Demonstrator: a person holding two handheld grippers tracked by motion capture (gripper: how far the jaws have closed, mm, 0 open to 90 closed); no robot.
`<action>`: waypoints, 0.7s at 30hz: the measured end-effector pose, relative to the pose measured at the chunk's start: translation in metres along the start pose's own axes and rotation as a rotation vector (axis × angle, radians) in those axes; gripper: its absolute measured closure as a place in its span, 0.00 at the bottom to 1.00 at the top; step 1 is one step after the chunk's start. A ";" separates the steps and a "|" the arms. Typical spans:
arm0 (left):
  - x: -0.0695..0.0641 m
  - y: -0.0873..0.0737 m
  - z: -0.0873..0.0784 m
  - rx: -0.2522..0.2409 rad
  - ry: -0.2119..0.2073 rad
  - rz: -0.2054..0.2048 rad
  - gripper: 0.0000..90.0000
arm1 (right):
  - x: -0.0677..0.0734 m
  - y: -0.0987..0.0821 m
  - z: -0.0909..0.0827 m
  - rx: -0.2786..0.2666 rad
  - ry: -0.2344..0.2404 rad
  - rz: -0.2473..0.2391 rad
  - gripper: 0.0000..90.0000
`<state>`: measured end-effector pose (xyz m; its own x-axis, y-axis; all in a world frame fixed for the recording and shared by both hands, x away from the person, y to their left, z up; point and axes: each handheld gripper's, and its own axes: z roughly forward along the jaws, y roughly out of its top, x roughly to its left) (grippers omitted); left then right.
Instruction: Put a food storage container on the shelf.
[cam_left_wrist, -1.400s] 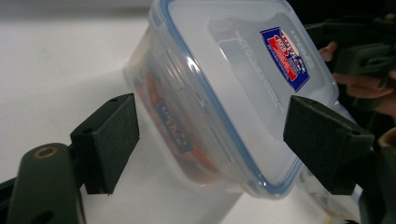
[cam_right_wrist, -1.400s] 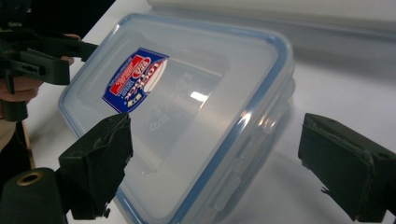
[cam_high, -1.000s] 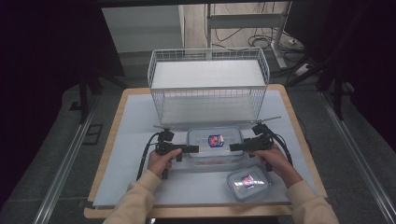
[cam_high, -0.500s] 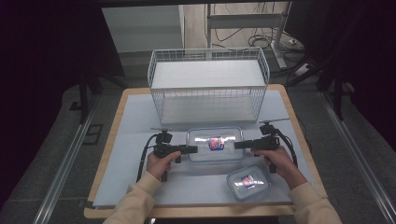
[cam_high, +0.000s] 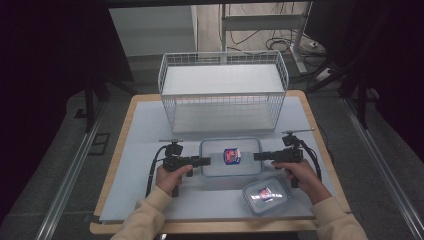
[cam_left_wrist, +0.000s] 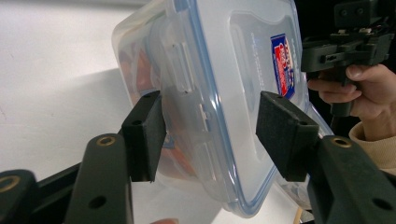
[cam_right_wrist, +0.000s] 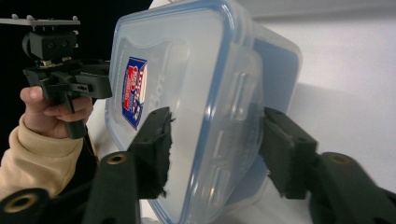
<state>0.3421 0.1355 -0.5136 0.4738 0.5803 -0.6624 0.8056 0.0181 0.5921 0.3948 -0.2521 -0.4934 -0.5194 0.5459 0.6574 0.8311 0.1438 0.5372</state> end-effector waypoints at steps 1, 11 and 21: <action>0.000 0.000 0.000 -0.001 0.000 0.001 0.49 | 0.001 0.000 0.000 -0.001 -0.001 0.001 0.52; -0.003 0.000 -0.005 -0.023 0.019 0.021 0.53 | 0.007 -0.002 -0.002 -0.026 -0.009 -0.012 0.55; -0.003 0.001 -0.008 -0.038 0.025 0.035 0.53 | 0.012 -0.002 -0.003 -0.054 -0.002 -0.042 0.57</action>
<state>0.3390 0.1402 -0.5070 0.4921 0.6015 -0.6293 0.7742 0.0281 0.6323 0.3868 -0.2488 -0.4849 -0.5533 0.5422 0.6324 0.7965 0.1219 0.5923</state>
